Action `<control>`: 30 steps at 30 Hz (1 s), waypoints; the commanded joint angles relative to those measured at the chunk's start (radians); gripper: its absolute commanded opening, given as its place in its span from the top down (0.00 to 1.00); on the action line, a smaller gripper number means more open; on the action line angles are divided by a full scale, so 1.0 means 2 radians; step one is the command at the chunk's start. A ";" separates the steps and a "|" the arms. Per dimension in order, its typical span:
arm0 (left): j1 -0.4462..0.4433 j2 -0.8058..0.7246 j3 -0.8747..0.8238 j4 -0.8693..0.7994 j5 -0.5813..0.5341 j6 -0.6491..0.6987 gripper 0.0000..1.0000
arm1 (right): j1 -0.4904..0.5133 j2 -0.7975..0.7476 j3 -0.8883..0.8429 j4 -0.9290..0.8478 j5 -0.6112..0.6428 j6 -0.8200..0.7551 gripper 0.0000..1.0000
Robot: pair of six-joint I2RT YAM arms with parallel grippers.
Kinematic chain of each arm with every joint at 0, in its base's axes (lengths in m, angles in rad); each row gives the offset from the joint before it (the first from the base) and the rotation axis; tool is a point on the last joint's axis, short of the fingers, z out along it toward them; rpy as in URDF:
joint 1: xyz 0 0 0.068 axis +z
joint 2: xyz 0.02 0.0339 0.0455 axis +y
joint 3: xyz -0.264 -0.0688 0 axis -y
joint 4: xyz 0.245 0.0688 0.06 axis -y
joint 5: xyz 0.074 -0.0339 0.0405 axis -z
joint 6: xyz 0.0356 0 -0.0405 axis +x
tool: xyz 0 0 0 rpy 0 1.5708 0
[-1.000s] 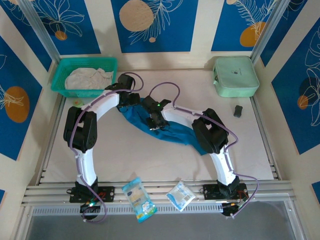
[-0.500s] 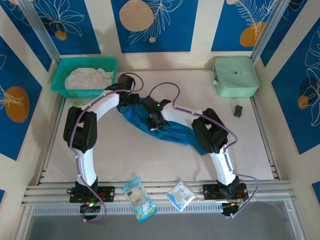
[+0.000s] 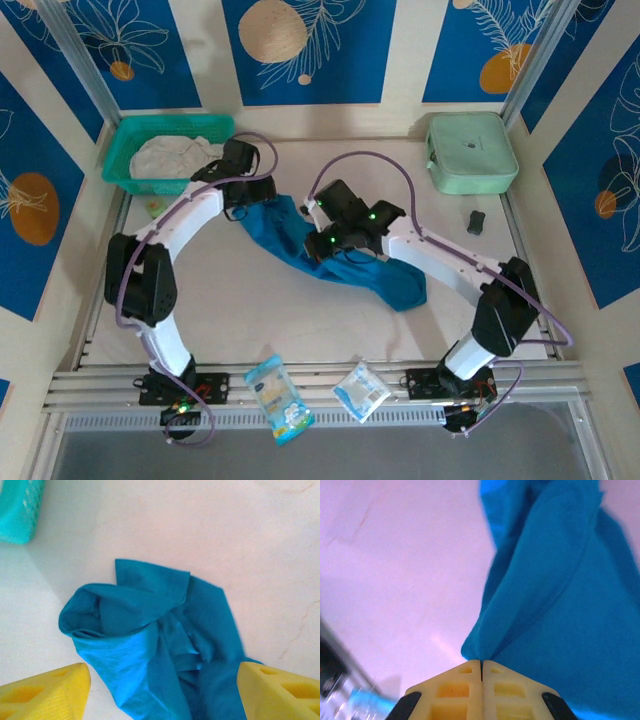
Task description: Fold and stack the t-shirts
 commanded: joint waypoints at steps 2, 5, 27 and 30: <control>0.003 -0.035 0.001 -0.036 0.001 0.017 0.21 | 0.033 -0.022 -0.057 0.009 -0.137 -0.045 1.00; 0.002 -0.044 -0.001 -0.046 -0.001 0.019 0.21 | 0.060 -0.033 -0.089 0.029 -0.180 -0.043 1.00; -0.018 0.014 -0.069 -0.012 0.062 -0.015 0.13 | 0.068 0.026 -0.111 0.012 -0.077 0.049 0.59; -0.029 0.044 -0.066 0.000 0.065 -0.018 0.16 | 0.043 0.009 -0.117 0.007 -0.056 0.069 0.59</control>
